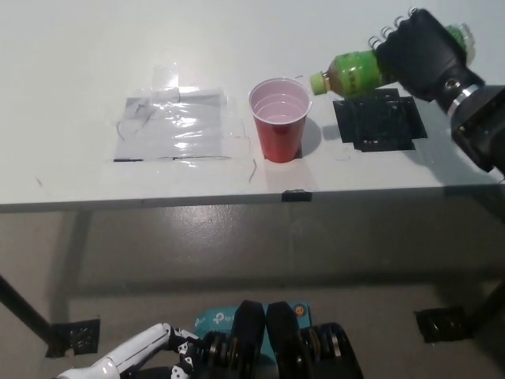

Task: The robot uses its right hand to pick up a bottle kept in the middle of the desk and tilt it into a cup kept next to it to pour water out

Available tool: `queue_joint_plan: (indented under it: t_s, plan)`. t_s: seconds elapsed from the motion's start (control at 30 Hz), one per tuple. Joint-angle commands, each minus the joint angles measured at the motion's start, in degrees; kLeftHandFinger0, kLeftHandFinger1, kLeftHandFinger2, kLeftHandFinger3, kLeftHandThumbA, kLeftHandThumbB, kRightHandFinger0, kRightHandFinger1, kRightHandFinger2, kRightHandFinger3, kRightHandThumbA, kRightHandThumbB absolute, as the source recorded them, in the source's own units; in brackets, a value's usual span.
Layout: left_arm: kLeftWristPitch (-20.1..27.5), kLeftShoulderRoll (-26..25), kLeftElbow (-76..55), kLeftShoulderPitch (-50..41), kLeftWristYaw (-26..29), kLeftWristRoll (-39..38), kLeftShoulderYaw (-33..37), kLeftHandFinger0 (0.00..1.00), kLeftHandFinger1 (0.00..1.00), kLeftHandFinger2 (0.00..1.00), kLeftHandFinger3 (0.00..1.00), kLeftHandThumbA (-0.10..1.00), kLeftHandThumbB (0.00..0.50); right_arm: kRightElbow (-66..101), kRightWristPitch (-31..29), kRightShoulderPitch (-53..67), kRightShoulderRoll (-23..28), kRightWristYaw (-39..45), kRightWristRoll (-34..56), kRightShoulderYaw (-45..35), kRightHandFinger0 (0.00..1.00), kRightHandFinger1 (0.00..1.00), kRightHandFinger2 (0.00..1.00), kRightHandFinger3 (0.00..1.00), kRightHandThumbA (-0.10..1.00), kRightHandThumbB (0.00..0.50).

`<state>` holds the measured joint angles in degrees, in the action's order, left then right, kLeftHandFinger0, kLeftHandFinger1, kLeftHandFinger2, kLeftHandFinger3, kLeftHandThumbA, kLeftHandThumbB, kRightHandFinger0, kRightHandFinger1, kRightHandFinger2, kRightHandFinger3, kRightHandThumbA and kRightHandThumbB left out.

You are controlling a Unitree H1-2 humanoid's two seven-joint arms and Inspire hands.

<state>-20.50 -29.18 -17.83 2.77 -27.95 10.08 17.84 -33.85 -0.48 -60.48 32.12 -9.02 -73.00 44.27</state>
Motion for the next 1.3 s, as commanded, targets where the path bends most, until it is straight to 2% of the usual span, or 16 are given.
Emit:
queue_joint_plan:
  t_s: [0.0, 0.03, 0.17, 0.23, 0.3, 0.33, 0.47, 0.57, 0.6, 0.67, 0.73, 0.9, 1.0, 1.1, 1.2, 1.27]
  plan:
    - [0.26, -1.51, -1.63, 0.54, -1.08, -0.21, -0.71, 0.91, 0.77, 0.78, 0.98, 0.99, 0.387, 2.15, -1.05, -5.04, 2.06, -1.89, -1.69, -2.05, 0.0, 0.26, 0.33, 0.09, -0.1, 0.093]
    - [-0.31, -1.4, -1.85, 0.61, -1.2, -0.39, -0.72, 0.91, 0.77, 0.78, 0.98, 0.98, 0.39, 3.21, -0.35, -5.23, 1.74, 0.27, -2.11, -2.18, 0.0, 0.25, 0.34, 0.14, -0.09, 0.075]
    - [-0.28, -1.47, -1.76, 0.6, -1.16, -0.35, -0.74, 0.9, 0.78, 0.79, 0.98, 0.98, 0.377, 3.0, -1.2, -5.51, 0.23, -2.14, -0.96, -3.34, 0.0, 0.14, 0.24, 0.07, -0.1, 0.117]
    - [-0.19, -1.51, -1.79, 0.6, -1.07, -0.13, -0.68, 0.9, 0.78, 0.78, 0.98, 0.98, 0.374, 3.1, -1.21, -5.62, -0.28, -2.05, -1.14, -3.57, 0.0, 0.11, 0.21, 0.05, -0.08, 0.114]
    - [0.18, -1.46, -1.8, 0.1, -0.93, -0.24, -0.73, 0.9, 0.77, 0.78, 0.98, 0.97, 0.365, 3.67, -0.79, -5.38, -1.15, -1.21, -0.92, -4.08, 0.0, 0.12, 0.22, 0.04, -0.09, 0.101]
    - [0.28, -1.4, -1.76, 0.06, -0.82, -0.25, -0.8, 0.9, 0.77, 0.77, 0.98, 0.98, 0.385, 3.71, -0.54, -5.41, -1.45, -1.13, -1.13, -4.18, 0.0, 0.12, 0.22, 0.03, -0.1, 0.101]
    - [0.03, -1.52, -1.98, 0.03, -0.92, -0.26, -0.84, 0.91, 0.77, 0.77, 0.96, 0.98, 0.382, 3.94, -0.02, -5.25, -2.5, -0.83, -0.9, -5.14, 0.0, 0.1, 0.22, 0.0, -0.1, 0.156]
    - [-0.45, -1.44, -2.2, -0.01, -0.88, -0.15, -0.81, 0.92, 0.78, 0.78, 0.97, 0.98, 0.389, 4.01, -0.1, -5.01, -2.61, -0.15, -0.65, -5.67, 0.0, 0.13, 0.26, 0.01, -0.1, 0.147]
    - [-0.2, -1.36, -2.03, -0.03, -0.81, -0.21, -0.83, 0.92, 0.77, 0.78, 0.97, 0.98, 0.386, 3.68, 0.17, -5.02, -2.5, -0.87, -1.61, -5.34, 0.0, 0.12, 0.25, 0.0, -0.1, 0.154]
    - [-0.54, -1.5, -1.99, 0.1, -0.87, 0.19, -0.63, 0.91, 0.77, 0.78, 0.97, 0.99, 0.398, 3.57, -0.24, -5.2, -2.2, 0.53, -1.96, -5.04, 0.0, 0.09, 0.18, 0.06, -0.1, 0.123]
    - [-0.82, -1.41, -2.23, -0.01, -0.81, 0.1, -0.73, 0.91, 0.78, 0.78, 0.97, 0.98, 0.394, 3.07, -0.61, -5.2, -1.81, 0.17, -1.97, -5.02, 0.0, 0.06, 0.13, 0.05, -0.1, 0.13]
    - [-0.06, -1.28, -1.96, 0.05, -0.83, -0.33, -0.81, 0.87, 0.75, 0.76, 0.96, 0.98, 0.394, 4.1, -1.03, -5.43, -0.52, 2.9, -2.66, -4.98, 0.0, 0.11, 0.17, 0.07, -0.09, 0.104]
    - [-0.32, -1.44, -1.99, 0.22, -0.91, 0.25, -0.48, 0.88, 0.76, 0.78, 0.97, 1.0, 0.408, 3.72, -1.6, -5.93, -0.05, 2.07, -3.21, -4.7, 0.0, 0.09, 0.15, 0.01, -0.09, 0.115]
    - [-0.89, -1.58, -2.15, 0.49, -1.22, -0.13, -0.65, 0.88, 0.77, 0.8, 0.99, 0.98, 0.39, 2.95, -1.71, -6.87, -0.2, 2.33, -4.34, -4.04, 0.0, 0.1, 0.16, 0.03, -0.1, 0.098]
    - [-0.91, -1.49, -2.12, 0.47, -1.21, -0.51, -0.86, 0.89, 0.78, 0.79, 0.98, 0.96, 0.392, 3.43, -1.74, -7.33, -1.0, 1.71, -4.39, -4.25, 0.0, 0.06, 0.16, 0.02, -0.1, 0.131]
    - [-1.03, -1.48, -2.16, 0.43, -1.19, -0.24, -0.65, 0.9, 0.78, 0.78, 0.98, 0.97, 0.396, 3.61, -1.63, -7.07, -1.25, 1.27, -4.35, -4.37, 0.0, 0.13, 0.23, 0.06, -0.08, 0.135]
